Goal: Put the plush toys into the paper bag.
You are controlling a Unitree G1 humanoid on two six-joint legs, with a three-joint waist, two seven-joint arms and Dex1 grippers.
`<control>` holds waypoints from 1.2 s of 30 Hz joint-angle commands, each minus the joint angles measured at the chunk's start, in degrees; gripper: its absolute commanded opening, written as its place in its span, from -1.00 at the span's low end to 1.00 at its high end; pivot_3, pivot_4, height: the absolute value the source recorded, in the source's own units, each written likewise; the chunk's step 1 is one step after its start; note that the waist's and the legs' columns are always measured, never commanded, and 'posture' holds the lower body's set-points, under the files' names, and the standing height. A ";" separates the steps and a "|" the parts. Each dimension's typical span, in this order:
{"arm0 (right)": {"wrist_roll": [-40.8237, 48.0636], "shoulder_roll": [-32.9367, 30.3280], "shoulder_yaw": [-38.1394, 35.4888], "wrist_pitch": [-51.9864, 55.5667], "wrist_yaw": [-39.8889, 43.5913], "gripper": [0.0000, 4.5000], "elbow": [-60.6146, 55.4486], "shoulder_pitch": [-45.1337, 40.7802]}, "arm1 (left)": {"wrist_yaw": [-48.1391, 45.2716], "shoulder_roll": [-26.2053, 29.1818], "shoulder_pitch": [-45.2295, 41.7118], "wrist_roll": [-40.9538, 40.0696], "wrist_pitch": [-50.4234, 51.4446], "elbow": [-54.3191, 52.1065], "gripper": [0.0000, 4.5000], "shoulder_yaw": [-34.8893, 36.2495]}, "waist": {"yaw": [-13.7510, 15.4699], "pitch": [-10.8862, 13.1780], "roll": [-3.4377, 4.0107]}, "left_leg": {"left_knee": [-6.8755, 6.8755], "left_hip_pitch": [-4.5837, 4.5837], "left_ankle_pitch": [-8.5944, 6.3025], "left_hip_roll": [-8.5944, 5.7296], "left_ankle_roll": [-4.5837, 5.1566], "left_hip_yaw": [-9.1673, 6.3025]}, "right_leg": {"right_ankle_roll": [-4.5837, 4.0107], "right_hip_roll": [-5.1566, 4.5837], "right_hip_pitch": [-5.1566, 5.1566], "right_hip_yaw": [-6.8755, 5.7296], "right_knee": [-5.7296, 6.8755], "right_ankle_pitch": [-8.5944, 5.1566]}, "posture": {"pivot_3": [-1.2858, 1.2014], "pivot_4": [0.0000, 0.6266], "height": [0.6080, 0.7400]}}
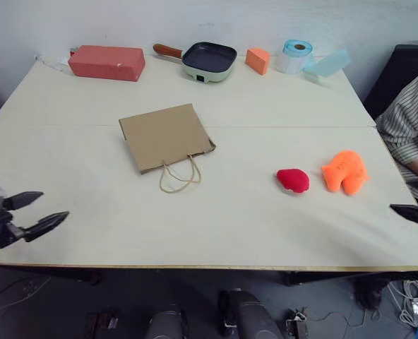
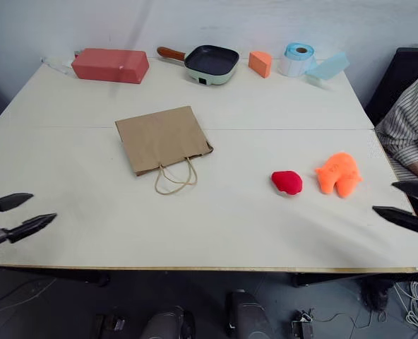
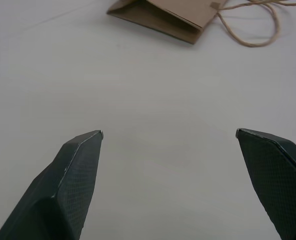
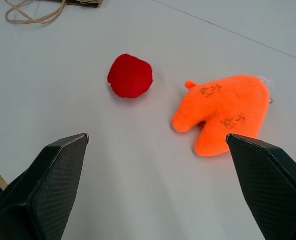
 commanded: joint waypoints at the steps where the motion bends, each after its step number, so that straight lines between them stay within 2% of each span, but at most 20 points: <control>1: -0.31 -0.18 -1.50 -0.73 0.78 1.00 0.46 -0.58 | -0.58 0.36 -1.25 0.44 -2.08 1.11 0.99 0.19 | 0.03 0.02 0.03 | 0.00 -0.01 0.00 0.00 0.00 0.00 | 0.00 -0.01 0.00 0.00 0.00 0.00 | 0.03 -0.52 1.00; 14: -1.11 2.79 -3.46 -1.16 -1.38 1.00 -1.65 0.58 | -0.82 0.79 -5.61 2.06 -4.28 2.98 0.99 -5.26 | 0.01 0.05 0.08 | 0.00 -0.03 0.00 0.00 -0.01 0.00 | 0.00 -0.01 -0.02 -0.01 0.03 0.00 | 0.03 -0.52 1.00; 19: 1.15 3.85 -3.21 1.80 -3.83 1.00 -7.32 -0.81 | -1.94 1.24 -11.99 2.04 -4.45 0.07 0.99 -11.51 | 0.11 0.05 0.08 | 0.01 -0.04 0.00 -0.01 -0.01 0.01 | 0.01 -0.01 -0.01 -0.01 0.03 0.01 | 0.03 -0.52 1.00; 23: 7.64 5.72 -2.37 8.34 -5.48 1.00 -20.34 -0.01 | -8.21 3.18 -23.00 6.97 -9.43 0.12 0.99 -24.82 | 0.20 0.05 0.09 | 0.02 -0.04 0.02 -0.01 -0.04 0.00 | 0.02 0.00 -0.02 -0.02 0.07 0.01 | 0.03 -0.52 1.00; 25: 9.39 7.18 -1.09 9.76 -7.58 1.00 -26.95 0.45 | -11.26 2.46 -30.39 10.56 -12.95 2.88 0.99 -31.80 | 0.25 0.05 0.09 | 0.04 -0.09 0.03 -0.01 -0.07 0.00 | 0.03 0.01 -0.03 -0.04 0.09 0.02 | 0.03 -0.52 1.00; 31: 12.02 11.63 6.96 11.52 -17.27 1.00 -42.11 -2.20 | -16.75 -7.09 -52.00 19.94 -20.53 15.79 0.99 -48.00 | 0.27 0.05 0.08 | 0.26 -0.18 0.04 -0.05 -0.07 0.03 | 0.05 0.04 -0.06 -0.04 0.17 0.03 | 0.03 -0.52 1.00; 35: 13.80 13.47 11.65 12.78 -22.18 1.00 -47.24 -4.57 | -16.94 -13.50 -60.61 25.33 -27.57 27.38 0.99 -53.14 | 0.10 0.05 0.08 | 0.50 -0.33 0.05 -0.04 -0.08 0.09 | 0.05 0.06 -0.32 0.00 0.42 0.03 | 0.03 -0.52 1.00; 36: 13.57 14.01 13.07 12.84 -23.49 1.00 -47.93 -5.27 | -16.32 -15.37 -62.48 26.99 -30.13 30.95 0.91 -54.36 | 0.09 0.05 0.08 | 0.64 -0.53 0.05 -0.04 -0.08 0.13 | 0.05 0.06 -0.56 0.04 0.58 0.03 | 0.03 -0.52 1.00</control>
